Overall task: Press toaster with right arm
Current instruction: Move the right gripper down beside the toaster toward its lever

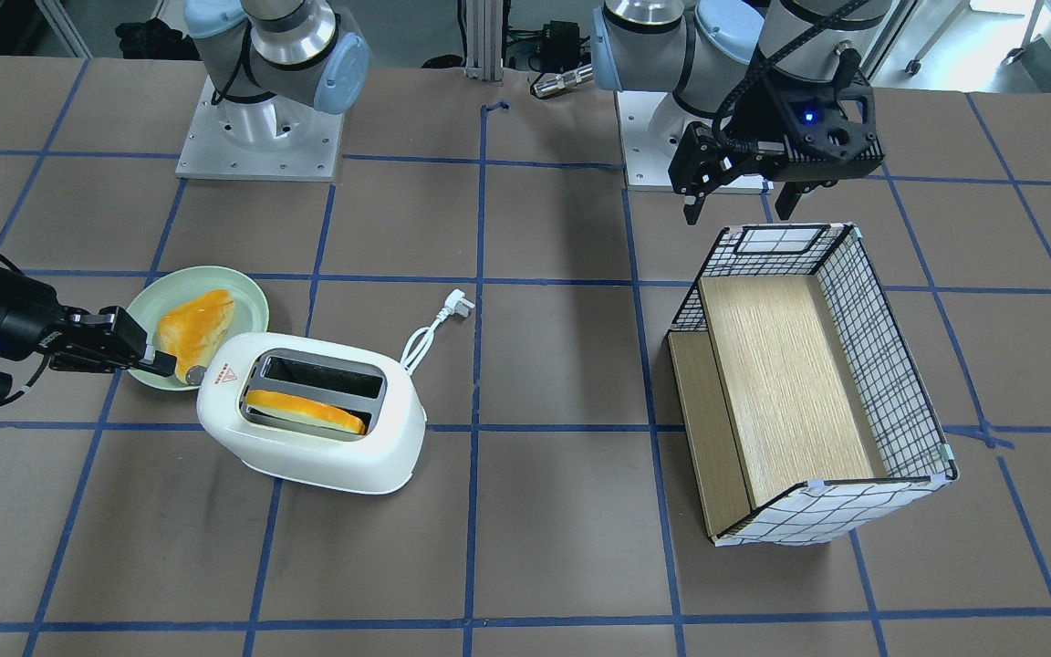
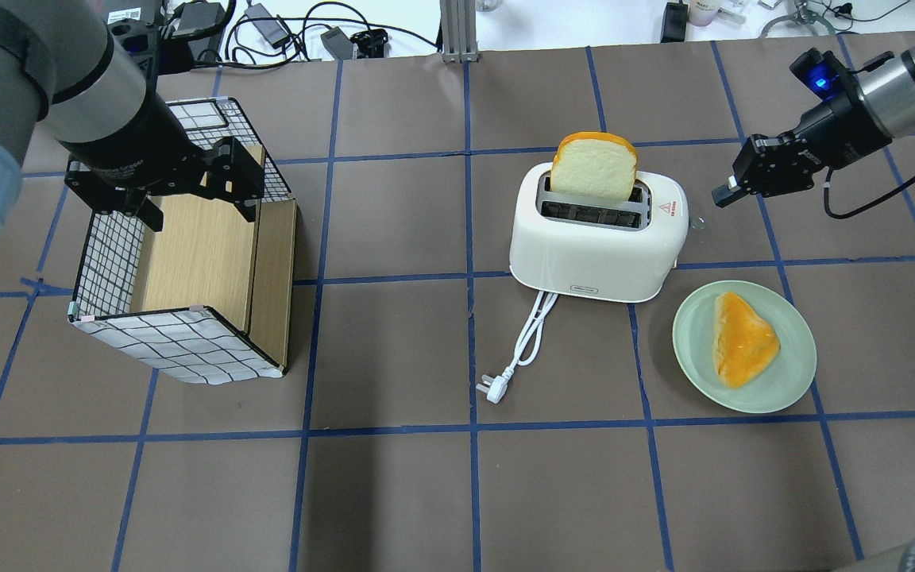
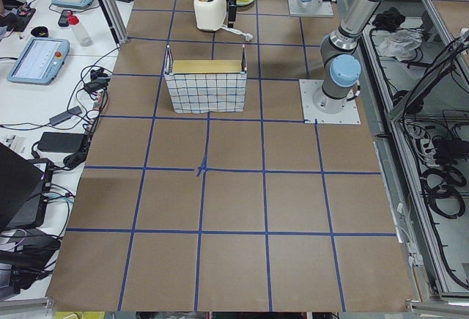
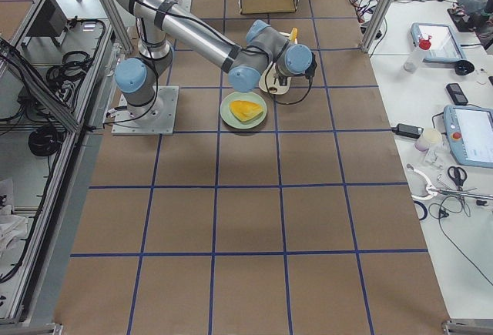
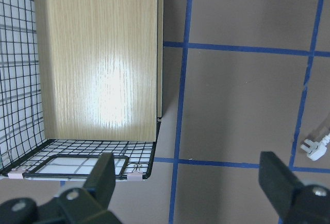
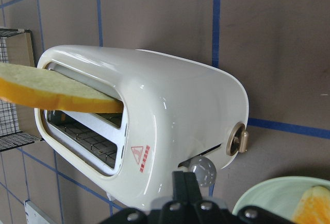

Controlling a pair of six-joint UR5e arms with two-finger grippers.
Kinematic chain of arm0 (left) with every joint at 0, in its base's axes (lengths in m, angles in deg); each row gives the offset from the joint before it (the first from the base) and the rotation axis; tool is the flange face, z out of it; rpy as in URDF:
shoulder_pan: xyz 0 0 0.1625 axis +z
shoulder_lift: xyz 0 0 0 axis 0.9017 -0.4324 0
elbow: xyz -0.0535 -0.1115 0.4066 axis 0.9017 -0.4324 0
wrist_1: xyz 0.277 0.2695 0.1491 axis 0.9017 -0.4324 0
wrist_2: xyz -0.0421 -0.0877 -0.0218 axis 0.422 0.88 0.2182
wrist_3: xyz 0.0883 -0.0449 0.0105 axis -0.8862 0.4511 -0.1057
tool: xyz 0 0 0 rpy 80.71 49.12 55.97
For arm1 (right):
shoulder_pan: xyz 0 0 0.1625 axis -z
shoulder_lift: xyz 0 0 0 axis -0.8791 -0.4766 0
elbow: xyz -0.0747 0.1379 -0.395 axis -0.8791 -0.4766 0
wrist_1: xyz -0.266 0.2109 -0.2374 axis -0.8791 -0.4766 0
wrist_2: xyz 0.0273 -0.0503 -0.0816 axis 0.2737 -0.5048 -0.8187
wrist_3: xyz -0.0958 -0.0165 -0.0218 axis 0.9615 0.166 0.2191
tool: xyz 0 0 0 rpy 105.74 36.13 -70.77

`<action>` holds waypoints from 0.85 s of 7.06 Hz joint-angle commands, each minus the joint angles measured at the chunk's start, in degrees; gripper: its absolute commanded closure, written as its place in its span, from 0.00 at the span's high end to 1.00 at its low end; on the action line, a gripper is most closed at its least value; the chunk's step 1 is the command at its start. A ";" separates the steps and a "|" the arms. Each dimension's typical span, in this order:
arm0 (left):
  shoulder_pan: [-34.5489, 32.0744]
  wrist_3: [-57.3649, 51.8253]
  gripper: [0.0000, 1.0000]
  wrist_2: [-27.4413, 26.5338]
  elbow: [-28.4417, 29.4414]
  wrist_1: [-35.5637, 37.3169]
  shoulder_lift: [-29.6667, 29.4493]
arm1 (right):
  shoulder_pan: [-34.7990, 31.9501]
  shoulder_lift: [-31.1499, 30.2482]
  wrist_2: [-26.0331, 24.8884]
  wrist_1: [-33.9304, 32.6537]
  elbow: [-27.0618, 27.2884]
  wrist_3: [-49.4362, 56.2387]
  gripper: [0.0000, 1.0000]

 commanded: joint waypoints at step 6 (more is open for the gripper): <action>0.00 0.00 1.00 0.00 0.00 0.00 -0.04 | 0.00 0.03 0.03 -0.63 2.99 0.05 0.04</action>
